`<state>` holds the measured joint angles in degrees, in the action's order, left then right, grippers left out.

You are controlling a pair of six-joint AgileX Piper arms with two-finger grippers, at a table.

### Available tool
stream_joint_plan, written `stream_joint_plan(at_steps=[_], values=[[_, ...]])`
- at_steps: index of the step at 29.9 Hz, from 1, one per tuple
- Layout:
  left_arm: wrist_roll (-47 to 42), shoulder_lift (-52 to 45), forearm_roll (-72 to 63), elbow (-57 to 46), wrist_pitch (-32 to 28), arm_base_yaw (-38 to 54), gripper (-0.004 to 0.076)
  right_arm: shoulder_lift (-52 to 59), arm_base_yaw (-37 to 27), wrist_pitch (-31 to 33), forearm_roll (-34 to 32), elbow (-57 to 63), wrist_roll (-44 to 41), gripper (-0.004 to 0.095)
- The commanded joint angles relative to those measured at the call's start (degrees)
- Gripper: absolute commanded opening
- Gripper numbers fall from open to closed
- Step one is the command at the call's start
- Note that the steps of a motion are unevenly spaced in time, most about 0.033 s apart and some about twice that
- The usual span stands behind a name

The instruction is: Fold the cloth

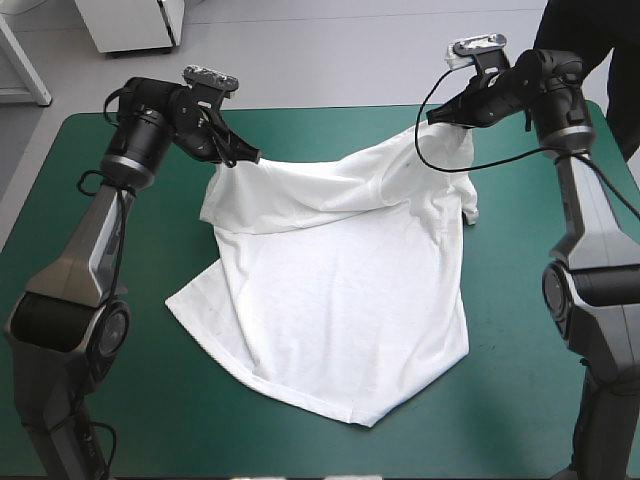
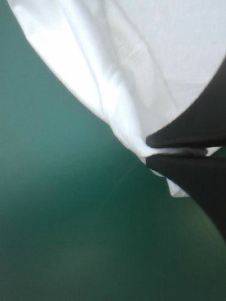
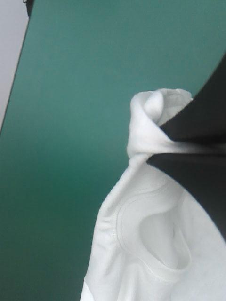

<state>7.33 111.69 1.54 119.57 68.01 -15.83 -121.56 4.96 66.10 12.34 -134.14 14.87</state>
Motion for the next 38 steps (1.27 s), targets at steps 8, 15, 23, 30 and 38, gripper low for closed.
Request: stream_joint_plan(at_steps=[8, 15, 23, 30, 38], values=[[0.77, 4.37, -0.78, 1.50, -10.87, 0.03, -0.0022, -7.26, -0.03, -2.48, 3.21, -3.59, 2.81, -0.0003], [0.77, 6.28, -1.98, 1.50, -11.77, 0.03, -0.0015, -7.48, -2.00, -0.87, 9.44, -3.59, 3.61, 0.0002], [4.92, 6.23, -5.94, 1.50, -6.58, 0.03, 0.0413, -7.48, -7.57, 5.41, 17.65, -3.59, 5.05, 0.0451], [4.82, 2.32, -4.81, 1.50, 0.27, 0.14, 0.0547, -2.80, -12.23, 5.41, 23.25, -2.50, 4.79, 0.0606], [3.90, -10.79, -3.56, -5.19, 5.78, 0.70, 0.0547, 13.71, -12.73, 5.49, 19.81, 23.73, 6.64, 0.0605]])
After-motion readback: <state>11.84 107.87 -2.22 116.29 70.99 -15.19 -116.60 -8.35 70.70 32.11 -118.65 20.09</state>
